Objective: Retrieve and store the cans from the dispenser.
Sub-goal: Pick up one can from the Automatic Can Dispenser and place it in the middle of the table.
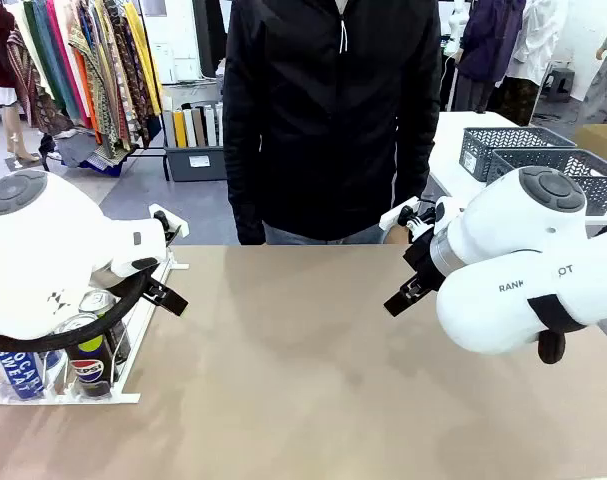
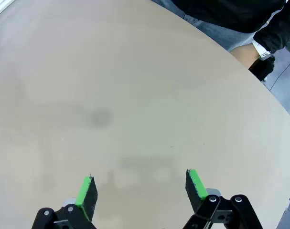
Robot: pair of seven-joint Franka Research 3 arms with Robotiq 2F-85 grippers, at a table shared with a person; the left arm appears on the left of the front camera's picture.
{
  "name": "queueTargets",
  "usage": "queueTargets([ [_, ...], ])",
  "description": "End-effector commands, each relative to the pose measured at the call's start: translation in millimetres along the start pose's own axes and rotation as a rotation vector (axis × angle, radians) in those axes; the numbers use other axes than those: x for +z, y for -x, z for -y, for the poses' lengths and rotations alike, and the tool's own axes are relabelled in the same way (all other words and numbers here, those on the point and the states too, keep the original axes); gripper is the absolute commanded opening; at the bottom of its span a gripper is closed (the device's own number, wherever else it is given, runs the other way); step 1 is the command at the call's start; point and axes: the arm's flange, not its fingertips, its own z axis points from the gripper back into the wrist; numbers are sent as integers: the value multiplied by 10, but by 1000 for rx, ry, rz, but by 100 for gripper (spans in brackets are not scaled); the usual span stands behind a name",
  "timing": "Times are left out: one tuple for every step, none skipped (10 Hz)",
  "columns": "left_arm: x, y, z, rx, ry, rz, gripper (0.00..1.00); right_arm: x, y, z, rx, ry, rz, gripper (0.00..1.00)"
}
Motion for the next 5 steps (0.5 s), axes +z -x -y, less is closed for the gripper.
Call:
queueTargets([
  [1, 0, 0, 0, 0, 0, 100, 0, 0, 0, 0, 0, 0, 100],
  [1, 0, 0, 0, 0, 0, 100, 0, 0, 0, 0, 0, 0, 100],
  [1, 0, 0, 0, 0, 0, 100, 0, 0, 0, 0, 0, 0, 100],
  [1, 0, 0, 0, 0, 0, 100, 0, 0, 0, 0, 0, 0, 100],
  [1, 0, 0, 0, 0, 0, 100, 0, 0, 0, 0, 0, 0, 100],
])
